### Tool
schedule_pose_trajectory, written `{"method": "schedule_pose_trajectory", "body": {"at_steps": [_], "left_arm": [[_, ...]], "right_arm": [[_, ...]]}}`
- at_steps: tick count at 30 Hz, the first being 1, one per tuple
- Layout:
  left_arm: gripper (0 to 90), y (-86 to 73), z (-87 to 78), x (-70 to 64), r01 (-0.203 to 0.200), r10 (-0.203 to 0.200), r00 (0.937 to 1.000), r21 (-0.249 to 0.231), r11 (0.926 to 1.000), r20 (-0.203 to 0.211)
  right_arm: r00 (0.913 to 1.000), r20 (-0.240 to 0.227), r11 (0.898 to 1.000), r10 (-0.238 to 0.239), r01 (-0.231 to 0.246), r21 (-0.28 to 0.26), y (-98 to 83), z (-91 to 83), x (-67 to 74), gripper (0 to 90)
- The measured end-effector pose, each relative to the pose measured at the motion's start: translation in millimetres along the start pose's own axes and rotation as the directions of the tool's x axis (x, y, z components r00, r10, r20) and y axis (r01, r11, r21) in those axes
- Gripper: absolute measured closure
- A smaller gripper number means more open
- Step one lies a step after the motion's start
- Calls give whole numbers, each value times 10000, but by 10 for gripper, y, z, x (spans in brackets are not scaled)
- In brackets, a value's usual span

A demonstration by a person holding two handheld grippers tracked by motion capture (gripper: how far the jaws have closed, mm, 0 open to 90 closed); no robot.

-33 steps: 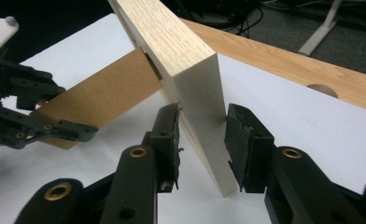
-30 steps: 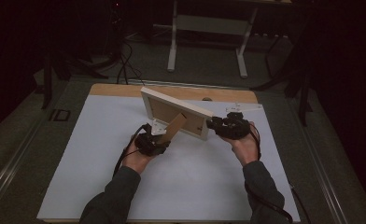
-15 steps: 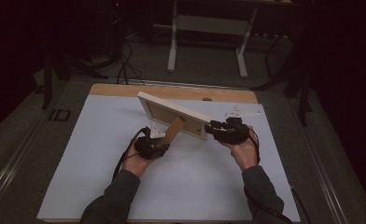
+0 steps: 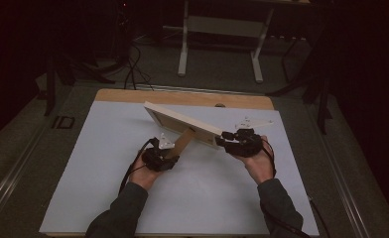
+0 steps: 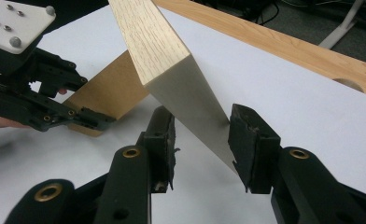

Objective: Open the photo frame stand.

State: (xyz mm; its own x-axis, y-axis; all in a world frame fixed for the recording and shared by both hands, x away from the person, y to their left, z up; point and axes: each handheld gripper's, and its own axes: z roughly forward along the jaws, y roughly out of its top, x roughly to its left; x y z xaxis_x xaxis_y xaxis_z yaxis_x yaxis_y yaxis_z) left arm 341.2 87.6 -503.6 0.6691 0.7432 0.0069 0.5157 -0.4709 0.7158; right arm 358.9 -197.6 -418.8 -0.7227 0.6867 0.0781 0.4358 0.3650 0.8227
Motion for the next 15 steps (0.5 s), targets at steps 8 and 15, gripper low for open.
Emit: {"method": "schedule_pose_trajectory", "body": {"at_steps": [8,15], "left_arm": [[638,-13,7,-3,-36,36,10000,77,10000,73],[607,-27,-3,-19,-89,88,9999,104,9999,57]], "right_arm": [[10000,-61,10000,-68,69,32,-10,-1,5,604],[9999,-114,10000,-81,81,45,-23,4,-1,605]]}}
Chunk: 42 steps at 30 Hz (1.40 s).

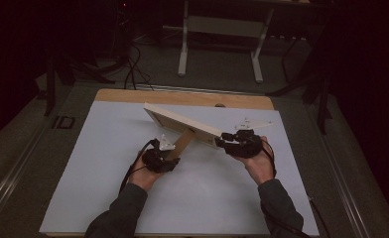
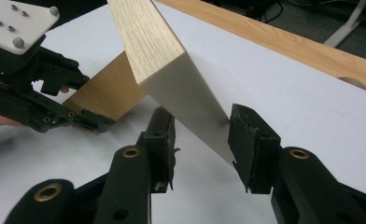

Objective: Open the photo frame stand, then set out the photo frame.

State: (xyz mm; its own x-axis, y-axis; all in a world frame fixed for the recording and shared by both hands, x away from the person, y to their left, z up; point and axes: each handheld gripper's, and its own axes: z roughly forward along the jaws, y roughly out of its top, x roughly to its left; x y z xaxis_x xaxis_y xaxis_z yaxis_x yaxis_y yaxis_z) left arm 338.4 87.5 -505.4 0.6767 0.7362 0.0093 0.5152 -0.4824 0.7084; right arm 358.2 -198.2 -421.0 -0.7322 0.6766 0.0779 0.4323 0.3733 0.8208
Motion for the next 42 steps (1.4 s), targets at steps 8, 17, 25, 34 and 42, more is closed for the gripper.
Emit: {"method": "schedule_pose_trajectory", "body": {"at_steps": [8,17,25,34,42], "left_arm": [[562,-21,-64,23,144,-143,9999,-325,9994,40],[534,-23,-179,49,149,-146,9999,-653,9978,44],[529,-36,-305,122,524,-522,9986,-1284,9903,52],[531,-58,-437,204,631,-656,9978,-1751,9825,-84],[598,-36,-534,313,1241,-1258,9920,-2058,9707,45]], "right_arm": [[9999,110,9999,98,-99,90,-36,-6,-34,568],[9998,26,9996,184,-184,228,-74,22,-51,533],[9998,23,9993,195,-195,305,-112,34,-74,528],[9995,237,9986,211,-222,476,-190,1,-140,528],[9978,461,9973,475,-499,535,-241,-29,-226,599]]}}
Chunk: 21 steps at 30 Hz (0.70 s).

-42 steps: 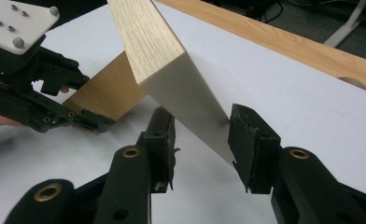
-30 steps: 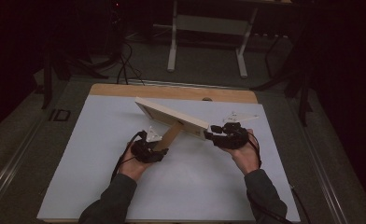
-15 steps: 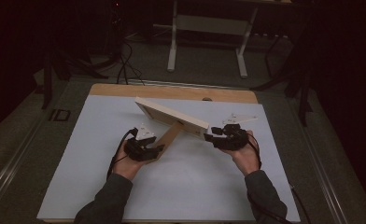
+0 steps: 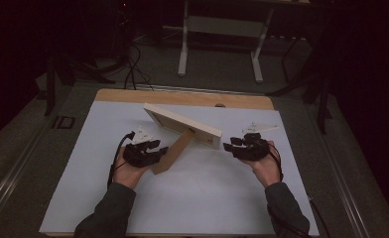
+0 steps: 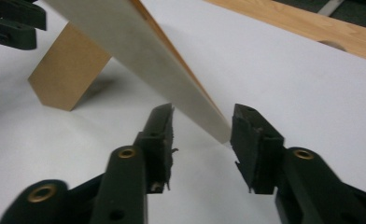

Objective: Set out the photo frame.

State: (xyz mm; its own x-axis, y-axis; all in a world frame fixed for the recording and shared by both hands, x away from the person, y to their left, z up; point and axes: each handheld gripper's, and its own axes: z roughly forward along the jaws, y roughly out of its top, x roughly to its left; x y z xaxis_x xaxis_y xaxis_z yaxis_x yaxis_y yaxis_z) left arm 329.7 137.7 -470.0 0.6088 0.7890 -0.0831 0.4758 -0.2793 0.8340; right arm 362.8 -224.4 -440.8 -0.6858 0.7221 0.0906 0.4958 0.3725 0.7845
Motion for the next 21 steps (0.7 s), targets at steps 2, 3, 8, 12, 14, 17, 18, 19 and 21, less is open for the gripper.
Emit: {"method": "schedule_pose_trajectory", "body": {"at_steps": [2,3,8,12,14,17,18,19,21], "left_arm": [[619,14,-6,10,141,-141,9999,-40,9999,-54],[619,48,-15,45,372,-373,9992,-18,9993,-157],[681,111,-18,128,1120,-1123,9932,-106,9937,-318],[747,174,-8,179,1424,-1429,9885,-120,9897,-503],[782,211,-2,186,1406,-1412,9886,-144,9900,-529],[823,270,27,169,1242,-1248,9908,-145,9922,-528],[836,292,34,163,1196,-1204,9916,-187,9926,-482],[860,309,38,160,1197,-1206,9918,-218,9926,-418],[900,359,56,153,1298,-1307,9911,-332,9910,-262]], "right_arm": [[10000,40,10000,74,-74,-25,-1,-6,-12,617],[9999,94,9999,136,-135,-75,-1,-10,-25,634],[9984,350,9985,433,-421,-359,23,-27,-80,704],[9976,593,9970,348,-306,-705,47,-25,-64,763],[9971,682,9961,331,-273,-841,62,-19,-52,802],[9966,760,9949,305,-230,-979,91,-1,-40,877],[9968,725,9951,333,-262,-958,104,8,-31,895],[9970,713,9951,288,-219,-961,117,19,-22,897],[9978,641,9957,186,-126,-919,142,42,1,898]]}}
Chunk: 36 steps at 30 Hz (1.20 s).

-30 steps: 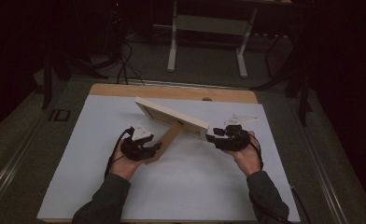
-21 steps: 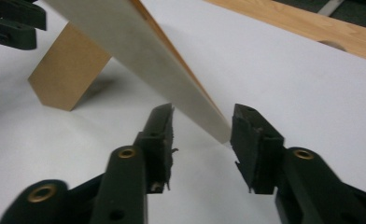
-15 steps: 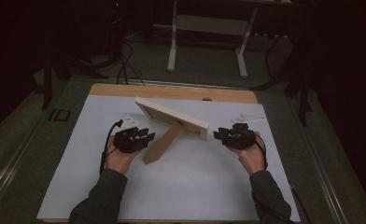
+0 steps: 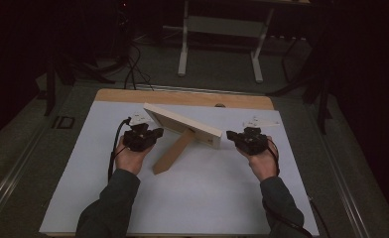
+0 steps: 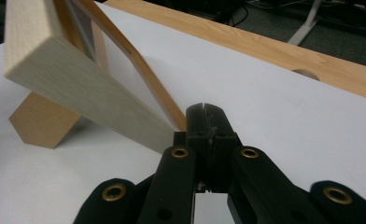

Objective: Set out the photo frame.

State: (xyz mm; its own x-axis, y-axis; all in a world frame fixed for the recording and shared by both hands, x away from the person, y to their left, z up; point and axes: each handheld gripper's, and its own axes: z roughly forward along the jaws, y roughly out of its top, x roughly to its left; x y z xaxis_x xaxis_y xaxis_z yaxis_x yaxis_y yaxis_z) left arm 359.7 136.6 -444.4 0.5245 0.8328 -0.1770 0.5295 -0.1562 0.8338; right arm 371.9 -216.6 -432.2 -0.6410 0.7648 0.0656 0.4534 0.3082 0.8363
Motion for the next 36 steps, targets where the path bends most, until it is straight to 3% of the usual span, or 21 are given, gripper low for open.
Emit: {"method": "schedule_pose_trajectory", "body": {"at_steps": [8,25,36], "left_arm": [[900,123,90,-48,178,-178,9998,23,9998,-80],[900,222,201,-85,429,-429,9991,114,9990,-14],[900,259,266,-211,142,-146,9998,239,9996,161]], "right_arm": [[9998,-202,9999,-87,85,-106,89,51,72,898],[9974,-662,9996,290,-292,-29,145,175,65,898],[9964,-777,9994,342,-342,14,165,174,76,898]]}}
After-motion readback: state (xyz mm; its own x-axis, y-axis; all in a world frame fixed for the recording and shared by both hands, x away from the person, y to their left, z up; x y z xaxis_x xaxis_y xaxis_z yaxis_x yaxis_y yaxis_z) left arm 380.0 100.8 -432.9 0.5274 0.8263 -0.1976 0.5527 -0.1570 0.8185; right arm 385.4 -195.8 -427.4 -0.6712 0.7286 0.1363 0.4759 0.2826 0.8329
